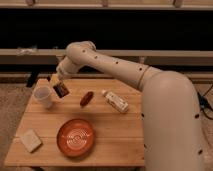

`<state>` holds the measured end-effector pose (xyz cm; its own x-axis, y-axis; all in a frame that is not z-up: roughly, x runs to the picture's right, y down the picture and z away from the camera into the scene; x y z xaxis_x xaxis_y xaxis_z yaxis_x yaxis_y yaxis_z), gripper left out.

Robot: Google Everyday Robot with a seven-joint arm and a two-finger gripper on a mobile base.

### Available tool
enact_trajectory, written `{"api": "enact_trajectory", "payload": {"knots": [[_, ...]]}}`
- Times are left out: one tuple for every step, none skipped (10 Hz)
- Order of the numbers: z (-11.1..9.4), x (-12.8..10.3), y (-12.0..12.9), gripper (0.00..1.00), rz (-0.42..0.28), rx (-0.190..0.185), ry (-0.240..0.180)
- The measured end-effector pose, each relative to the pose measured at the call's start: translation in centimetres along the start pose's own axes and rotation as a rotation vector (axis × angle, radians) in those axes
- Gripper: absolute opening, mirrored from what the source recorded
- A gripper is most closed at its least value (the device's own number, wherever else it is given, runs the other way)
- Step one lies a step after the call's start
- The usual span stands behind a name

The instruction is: Place the eraser in the ceramic cup

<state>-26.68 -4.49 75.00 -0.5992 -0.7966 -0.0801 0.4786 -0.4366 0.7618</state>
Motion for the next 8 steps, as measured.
{"api": "enact_trajectory", "payload": {"knots": [[1.0,1.6,-1.1,0.00,-0.038,0.033,0.019],[1.8,2.7,-1.9,0.00,-0.071,0.060,0.033],[2.2,3.3,-2.4,0.00,-0.089,0.079,0.041],[2.9,3.9,-2.9,0.00,-0.111,0.110,0.054],[3.6,4.3,-3.1,0.00,-0.127,0.133,0.062],[4.2,4.6,-3.4,0.00,-0.140,0.150,0.067],[5.4,5.2,-3.8,0.00,-0.161,0.176,0.072],[6.1,5.4,-4.0,0.00,-0.172,0.190,0.074]]}}
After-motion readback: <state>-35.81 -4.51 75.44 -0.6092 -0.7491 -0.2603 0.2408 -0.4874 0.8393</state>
